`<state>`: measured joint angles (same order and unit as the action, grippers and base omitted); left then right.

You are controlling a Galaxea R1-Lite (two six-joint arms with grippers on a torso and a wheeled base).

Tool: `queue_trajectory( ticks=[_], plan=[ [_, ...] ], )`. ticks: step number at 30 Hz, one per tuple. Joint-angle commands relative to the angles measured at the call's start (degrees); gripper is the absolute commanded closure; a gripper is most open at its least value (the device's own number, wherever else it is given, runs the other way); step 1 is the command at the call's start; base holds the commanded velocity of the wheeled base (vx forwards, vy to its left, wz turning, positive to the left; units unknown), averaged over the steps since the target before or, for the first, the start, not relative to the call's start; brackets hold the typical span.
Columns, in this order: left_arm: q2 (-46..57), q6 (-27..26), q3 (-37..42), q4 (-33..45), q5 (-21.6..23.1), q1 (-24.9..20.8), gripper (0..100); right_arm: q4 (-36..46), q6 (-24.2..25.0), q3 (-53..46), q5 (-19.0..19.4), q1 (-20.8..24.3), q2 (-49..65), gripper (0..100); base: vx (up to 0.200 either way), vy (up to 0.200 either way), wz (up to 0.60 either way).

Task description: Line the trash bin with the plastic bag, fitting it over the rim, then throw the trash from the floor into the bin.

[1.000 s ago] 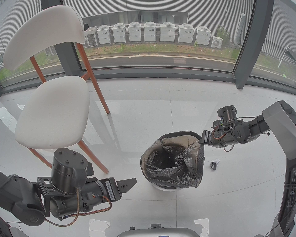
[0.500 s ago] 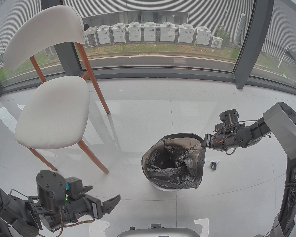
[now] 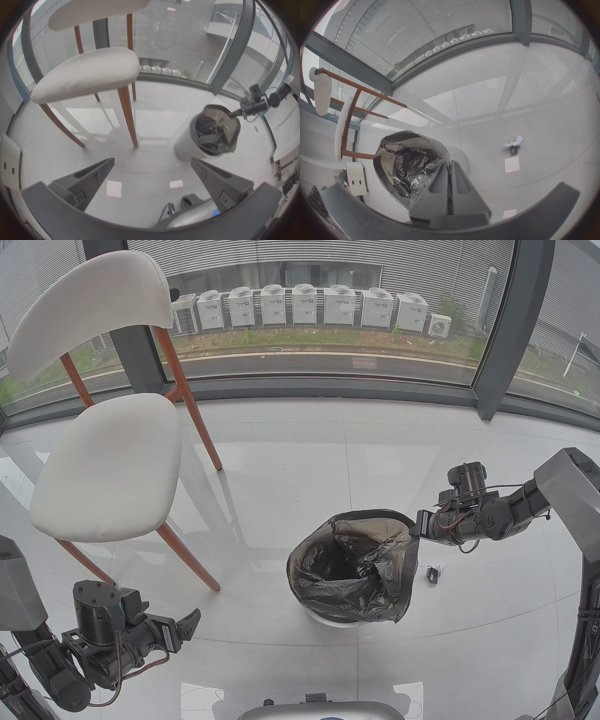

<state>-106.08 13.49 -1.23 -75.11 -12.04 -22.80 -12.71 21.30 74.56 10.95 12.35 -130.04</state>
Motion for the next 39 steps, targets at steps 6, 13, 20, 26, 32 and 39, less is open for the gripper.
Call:
queue_trajectory(
  ticks=[6, 13, 20, 26, 32, 39],
  plan=[
    [4.74, -1.19, 1.06, -2.24, -1.58, 1.09, 0, -0.12, -0.03, -1.52, 0.04, -2.33, 1.98, 100, 0.000, 0.000, 0.00],
    [45.70, -1.10, 0.88, 27.82, 2.46, -2.69, 0, -0.12, -0.20, -5.04, -0.05, -2.33, 4.00, 100, 0.000, 0.000, 0.00],
    [61.26, -9.10, 0.79, 56.74, 0.00, 10.49, 0, -0.03, -0.38, -5.48, -0.22, -1.54, 4.79, 100, 0.000, 0.000, 0.00],
    [79.10, -19.74, 0.70, 68.87, -3.07, 12.25, 0, -0.12, -0.29, -5.39, -0.58, -0.31, 5.41, 100, 0.000, 0.000, 0.00],
    [81.65, -19.47, 0.18, 73.17, -13.97, 13.57, 0, -0.21, -0.20, -5.21, -0.49, -0.13, 5.14, 100, 0.000, 0.000, 0.00],
    [68.99, -15.25, -8.09, 71.50, -7.82, 13.48, 0, -0.21, -0.03, -4.42, -0.31, -1.01, 4.88, 100, 0.000, 0.000, 0.00]
  ],
)
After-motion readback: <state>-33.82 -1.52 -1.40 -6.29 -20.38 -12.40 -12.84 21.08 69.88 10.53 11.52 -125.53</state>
